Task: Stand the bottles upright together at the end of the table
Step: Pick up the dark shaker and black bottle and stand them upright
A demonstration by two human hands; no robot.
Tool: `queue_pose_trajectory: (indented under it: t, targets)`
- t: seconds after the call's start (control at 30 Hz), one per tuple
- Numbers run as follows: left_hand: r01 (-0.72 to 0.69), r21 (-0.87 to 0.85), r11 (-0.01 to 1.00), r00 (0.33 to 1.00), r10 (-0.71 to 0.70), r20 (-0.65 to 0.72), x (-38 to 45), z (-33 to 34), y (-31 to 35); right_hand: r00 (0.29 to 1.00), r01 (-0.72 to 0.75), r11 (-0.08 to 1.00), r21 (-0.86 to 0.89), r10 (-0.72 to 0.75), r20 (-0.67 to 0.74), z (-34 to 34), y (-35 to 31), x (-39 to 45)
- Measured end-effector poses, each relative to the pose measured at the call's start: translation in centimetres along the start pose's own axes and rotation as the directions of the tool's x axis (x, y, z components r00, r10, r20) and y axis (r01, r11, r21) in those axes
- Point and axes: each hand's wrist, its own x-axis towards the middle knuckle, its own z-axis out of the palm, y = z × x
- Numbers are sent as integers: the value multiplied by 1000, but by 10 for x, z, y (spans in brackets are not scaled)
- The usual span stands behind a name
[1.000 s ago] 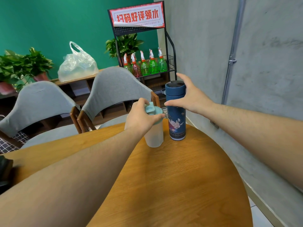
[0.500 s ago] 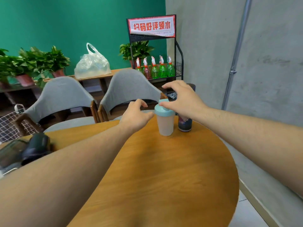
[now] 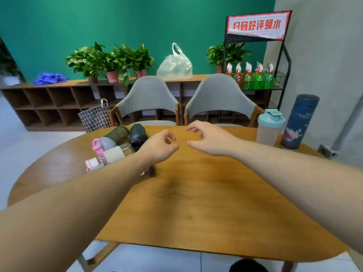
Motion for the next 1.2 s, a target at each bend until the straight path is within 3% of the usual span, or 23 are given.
queue_pose_trajectory:
  t: [0.17,0.43,0.7,0.8,0.93,1.2]
  targets:
    - [5,97,995,1000,-6,1,-10,-38,-46,997,-1,999,34,-1,71,30,-16,17]
    - [-40,387,921,987,-25,161,-18,-57,-107,984,10,1000,15,-12,178,77,-36,57]
    - [-129,743,657,982,-19,186,-6,-39,-119,985,-20,1000,9,18,173,103,-33,94]
    - [-129,784,608,985,-13,172,-2,-34,-120,991,-19,999,29,15,136,111,-33,104]
    - [-154,764,627,981,6,194,-2,-28,-118,993,-11,1000,27,8,115,111,-32,120]
    - [-332,760,559,942,159,294,-4,-9,-88,985,34,994,-108,-14,175,103,-33,163]
